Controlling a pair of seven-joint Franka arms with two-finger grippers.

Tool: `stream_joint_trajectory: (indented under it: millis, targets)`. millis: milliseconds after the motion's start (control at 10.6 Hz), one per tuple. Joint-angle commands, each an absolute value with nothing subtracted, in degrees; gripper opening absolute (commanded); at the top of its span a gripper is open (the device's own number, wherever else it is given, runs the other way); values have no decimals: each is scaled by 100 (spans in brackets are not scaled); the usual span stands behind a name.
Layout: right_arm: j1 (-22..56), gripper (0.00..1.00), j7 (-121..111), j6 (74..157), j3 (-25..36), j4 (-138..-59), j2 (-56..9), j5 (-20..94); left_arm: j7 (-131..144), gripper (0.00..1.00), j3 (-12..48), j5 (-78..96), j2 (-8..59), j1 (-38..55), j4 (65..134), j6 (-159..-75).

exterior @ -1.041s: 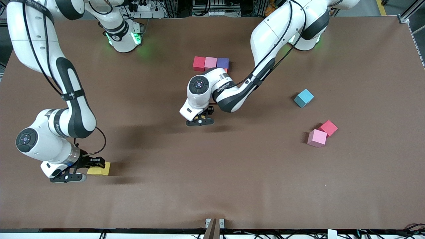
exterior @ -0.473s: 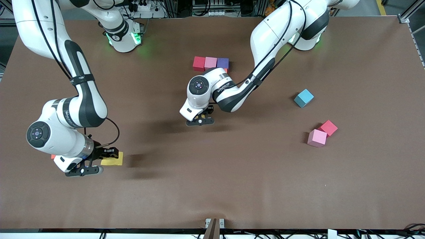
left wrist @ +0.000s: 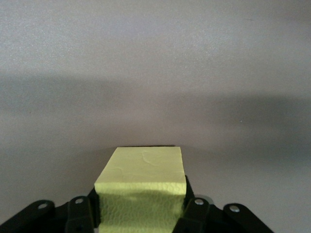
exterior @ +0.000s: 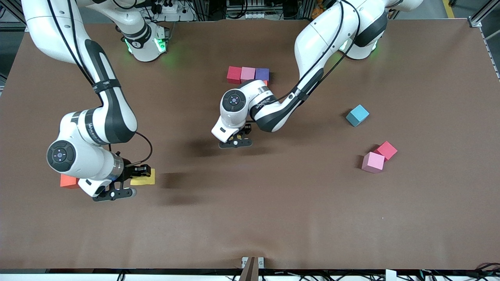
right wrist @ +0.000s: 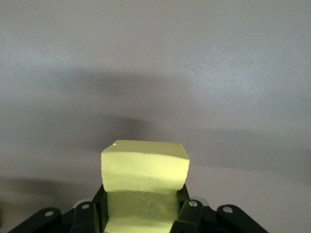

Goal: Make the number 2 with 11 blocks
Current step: 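Lift yellow with the right gripper while the left gripper places yellow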

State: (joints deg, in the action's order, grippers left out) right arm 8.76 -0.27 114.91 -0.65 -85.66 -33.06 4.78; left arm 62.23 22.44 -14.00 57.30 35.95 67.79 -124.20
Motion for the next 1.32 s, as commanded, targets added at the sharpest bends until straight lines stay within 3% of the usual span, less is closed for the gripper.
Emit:
stream_joint_trajectory:
  millis: [0, 473, 757, 1041, 1230]
  targets:
    - [1010, 0, 61, 11417, 18, -8780, -3085, 571, 6267, 100, 2162, -1274, 5810, 3691, 6609, -12392]
    - [1108, 0, 106, 11294, -149, -9070, -2883, 571, 6328, 100, 2171, -1274, 5687, 3683, 6644, -12445]
    - [1151, 0, 132, 11294, -149, -9062, -2883, 571, 6110, 100, 2197, -1371, 5021, 3342, 6836, -12314]
    - [1483, 0, 621, 11285, -150, -9062, -2804, 580, 5355, 100, 2206, -1371, 4353, 2946, 6943, -11377]
    - [2080, 0, 1787, 11303, -114, -9000, -2795, 545, 4312, 100, 2197, -1371, 3660, 2455, 7432, -10803]
